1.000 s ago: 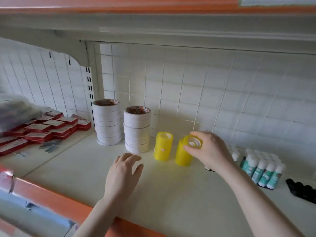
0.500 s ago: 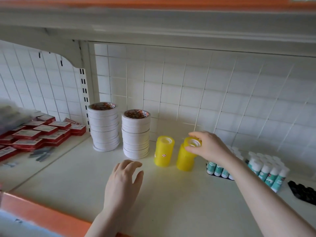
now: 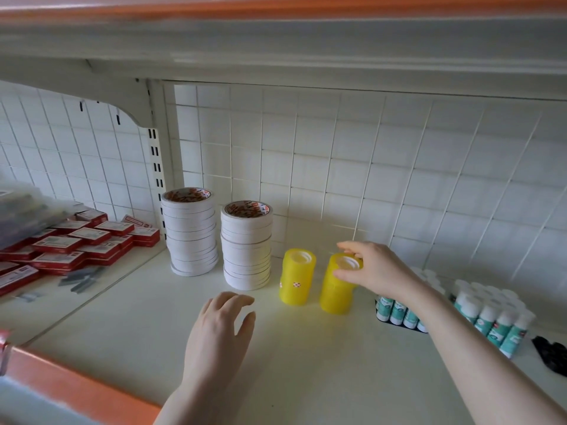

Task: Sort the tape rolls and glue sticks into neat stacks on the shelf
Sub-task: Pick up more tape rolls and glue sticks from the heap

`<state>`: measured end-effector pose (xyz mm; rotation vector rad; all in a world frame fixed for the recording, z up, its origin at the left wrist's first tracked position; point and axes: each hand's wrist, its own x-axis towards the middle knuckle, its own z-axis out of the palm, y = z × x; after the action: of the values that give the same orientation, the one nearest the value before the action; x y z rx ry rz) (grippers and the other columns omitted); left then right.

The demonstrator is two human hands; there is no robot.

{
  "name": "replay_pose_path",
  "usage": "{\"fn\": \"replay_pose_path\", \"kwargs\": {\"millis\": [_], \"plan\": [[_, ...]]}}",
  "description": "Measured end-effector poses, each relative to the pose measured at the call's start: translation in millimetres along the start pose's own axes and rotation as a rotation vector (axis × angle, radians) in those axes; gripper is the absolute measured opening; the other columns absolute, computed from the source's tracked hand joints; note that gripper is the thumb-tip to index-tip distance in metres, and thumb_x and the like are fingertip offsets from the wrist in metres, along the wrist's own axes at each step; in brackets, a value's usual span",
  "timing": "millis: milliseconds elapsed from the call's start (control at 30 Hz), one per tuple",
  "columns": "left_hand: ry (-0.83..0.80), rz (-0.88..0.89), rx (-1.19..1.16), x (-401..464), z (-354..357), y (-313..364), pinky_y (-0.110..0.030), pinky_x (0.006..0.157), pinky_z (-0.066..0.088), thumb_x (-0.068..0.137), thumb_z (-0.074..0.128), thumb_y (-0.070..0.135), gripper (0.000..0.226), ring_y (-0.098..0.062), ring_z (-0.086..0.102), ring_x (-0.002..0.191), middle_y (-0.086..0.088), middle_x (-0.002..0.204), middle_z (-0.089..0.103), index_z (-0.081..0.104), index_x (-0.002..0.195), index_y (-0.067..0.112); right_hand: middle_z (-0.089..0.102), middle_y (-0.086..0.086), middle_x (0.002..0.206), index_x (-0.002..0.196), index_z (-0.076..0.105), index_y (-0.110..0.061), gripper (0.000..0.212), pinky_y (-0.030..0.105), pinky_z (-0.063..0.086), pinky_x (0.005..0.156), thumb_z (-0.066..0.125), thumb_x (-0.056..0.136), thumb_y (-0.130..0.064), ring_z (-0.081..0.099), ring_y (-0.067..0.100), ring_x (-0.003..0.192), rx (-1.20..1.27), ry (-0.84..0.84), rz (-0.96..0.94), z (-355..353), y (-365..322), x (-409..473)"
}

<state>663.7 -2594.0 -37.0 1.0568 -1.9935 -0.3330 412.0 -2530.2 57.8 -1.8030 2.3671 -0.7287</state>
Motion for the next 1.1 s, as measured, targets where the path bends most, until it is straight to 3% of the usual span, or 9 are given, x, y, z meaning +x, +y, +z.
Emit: {"fn": "replay_pose_path", "kwargs": {"millis": [367,833,1100], "plan": [[0.014,-0.001,0.009,1,1,-2,-0.025,0.063,0.043,0.074,0.076,0.01,0.021,-0.018,0.06,0.077,0.011,0.092,0.063,0.071,0.092,0.021,0.051,-0.002,0.138,0.136,0.048,-0.02,0.06,0.024,0.038,0.097,0.068,0.08,-0.031,0.049,0.013,0.123,0.035,0.004,-0.033,4,6,1],[0.021,-0.002,-0.002,1,0,-3,-0.026,0.061,0.045,0.074,0.076,0.007,0.022,-0.012,0.053,0.073,0.012,0.09,0.061,0.071,0.091,0.021,0.054,-0.001,0.134,0.134,0.05,-0.022,0.073,0.027,0.039,0.101,0.078,0.07,-0.042,0.05,0.013,0.121,0.097,-0.025,-0.022,3,14,6],[0.015,-0.008,0.004,1,0,-3,-0.023,0.059,0.042,0.072,0.077,0.006,0.024,-0.011,0.051,0.07,0.013,0.09,0.061,0.071,0.09,0.022,0.053,0.0,0.134,0.136,0.048,-0.022,0.08,0.029,0.04,0.1,0.083,0.065,-0.038,0.05,0.015,0.12,0.101,-0.05,-0.013,2,18,8]]}}
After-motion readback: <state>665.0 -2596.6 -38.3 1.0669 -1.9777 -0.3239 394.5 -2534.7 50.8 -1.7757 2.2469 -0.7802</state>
